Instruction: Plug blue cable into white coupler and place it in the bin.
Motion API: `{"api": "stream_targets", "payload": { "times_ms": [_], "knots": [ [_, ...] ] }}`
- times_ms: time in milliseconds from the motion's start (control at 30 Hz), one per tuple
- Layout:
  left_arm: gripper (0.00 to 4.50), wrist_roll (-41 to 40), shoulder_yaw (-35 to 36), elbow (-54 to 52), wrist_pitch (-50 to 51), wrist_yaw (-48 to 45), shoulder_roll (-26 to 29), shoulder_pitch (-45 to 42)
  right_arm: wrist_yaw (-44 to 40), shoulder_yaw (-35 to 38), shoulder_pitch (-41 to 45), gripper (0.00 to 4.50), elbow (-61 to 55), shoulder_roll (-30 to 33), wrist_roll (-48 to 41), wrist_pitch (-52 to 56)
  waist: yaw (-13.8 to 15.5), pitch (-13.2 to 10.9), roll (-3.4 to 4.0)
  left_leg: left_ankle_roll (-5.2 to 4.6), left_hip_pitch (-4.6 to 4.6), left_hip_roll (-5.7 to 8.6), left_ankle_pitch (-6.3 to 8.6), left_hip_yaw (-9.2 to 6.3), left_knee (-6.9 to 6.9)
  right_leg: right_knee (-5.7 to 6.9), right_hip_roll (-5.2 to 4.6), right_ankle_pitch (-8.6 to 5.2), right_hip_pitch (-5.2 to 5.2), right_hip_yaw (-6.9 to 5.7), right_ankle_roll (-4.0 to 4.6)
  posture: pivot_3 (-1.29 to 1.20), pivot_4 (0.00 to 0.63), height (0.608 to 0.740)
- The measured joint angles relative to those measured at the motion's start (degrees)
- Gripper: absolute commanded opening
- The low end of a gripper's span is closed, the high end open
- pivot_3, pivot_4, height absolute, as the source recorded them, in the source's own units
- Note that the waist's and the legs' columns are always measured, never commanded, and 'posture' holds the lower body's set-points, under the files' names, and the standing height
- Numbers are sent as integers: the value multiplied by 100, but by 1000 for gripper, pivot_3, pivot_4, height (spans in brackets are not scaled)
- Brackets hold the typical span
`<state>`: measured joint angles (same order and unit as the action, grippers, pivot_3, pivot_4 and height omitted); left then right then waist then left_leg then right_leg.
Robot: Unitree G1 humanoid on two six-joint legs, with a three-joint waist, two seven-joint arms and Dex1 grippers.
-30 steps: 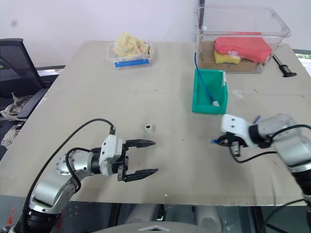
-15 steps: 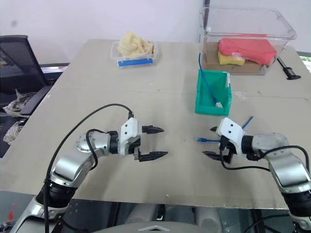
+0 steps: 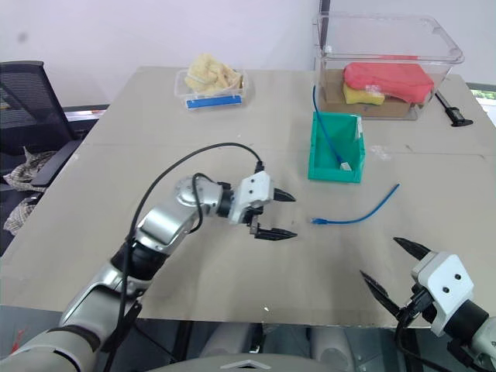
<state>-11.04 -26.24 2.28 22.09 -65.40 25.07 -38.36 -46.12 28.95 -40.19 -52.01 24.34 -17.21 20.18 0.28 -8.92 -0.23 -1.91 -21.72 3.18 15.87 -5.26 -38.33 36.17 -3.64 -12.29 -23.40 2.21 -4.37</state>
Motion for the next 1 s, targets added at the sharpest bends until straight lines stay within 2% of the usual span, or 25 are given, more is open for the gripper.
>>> {"api": "stream_targets", "payload": {
  "times_ms": [233,333,500,567,633,700,800,833,1000],
  "knots": [
    [4411,658,-501,1068,-234,-105,-553,-745,504,-446,-417,4468,-300,-185,300,-73,40,-2,-2,1,-9,1,0,4,1,-2,0,-4,-10,4,-4,0,150,740],
    [3765,767,-596,1230,-386,-218,-628,-765,633,-569,-559,4500,-412,-220,355,-67,42,-2,-2,0,-12,1,0,6,2,-3,-2,-5,-12,5,-5,0,150,740],
    [3765,1032,-705,1486,-729,-314,-725,-767,792,-685,-844,4500,-523,-234,402,-54,42,-2,-3,-2,-12,0,1,6,2,-3,-2,-5,-12,6,-6,0,150,740],
    [3386,1100,-709,1529,-804,-320,-768,-767,813,-715,-899,4500,-540,-233,405,-63,43,-3,-4,-2,-12,0,1,5,1,-3,-2,-6,-12,5,-6,0,150,740],
    [2817,1152,-709,1561,-879,-328,-799,-767,823,-727,-980,4500,-540,-231,427,-111,44,-3,-4,-3,-12,0,2,6,1,-3,-2,-6,-12,5,-7,0,150,740],
    [2001,1200,-709,1632,-916,-348,-811,-766,832,-727,-1033,4500,-538,-231,450,-181,40,-3,-4,-3,-12,0,2,6,1,-3,-2,-6,-12,6,-7,0,150,740],
    [395,1240,-709,1666,-964,-362,-828,-766,836,-727,-1059,4500,-506,-221,455,-293,42,-3,-4,-3,-12,0,2,6,1,-3,-2,-6,-12,5,-7,0,150,740],
    [62,1251,-709,1668,-969,-362,-830,-766,837,-727,-1059,4500,-494,-220,456,-297,42,-3,-4,-3,-12,0,2,6,1,-3,-2,-6,-12,5,-7,0,150,740],
    [23,1314,-705,1671,-967,-369,-825,-754,624,-462,-700,4500,-90,154,184,-316,41,-4,-6,-3,-12,1,2,9,0,-3,-2,-5,-11,7,-7,0,150,740]
  ]
}}
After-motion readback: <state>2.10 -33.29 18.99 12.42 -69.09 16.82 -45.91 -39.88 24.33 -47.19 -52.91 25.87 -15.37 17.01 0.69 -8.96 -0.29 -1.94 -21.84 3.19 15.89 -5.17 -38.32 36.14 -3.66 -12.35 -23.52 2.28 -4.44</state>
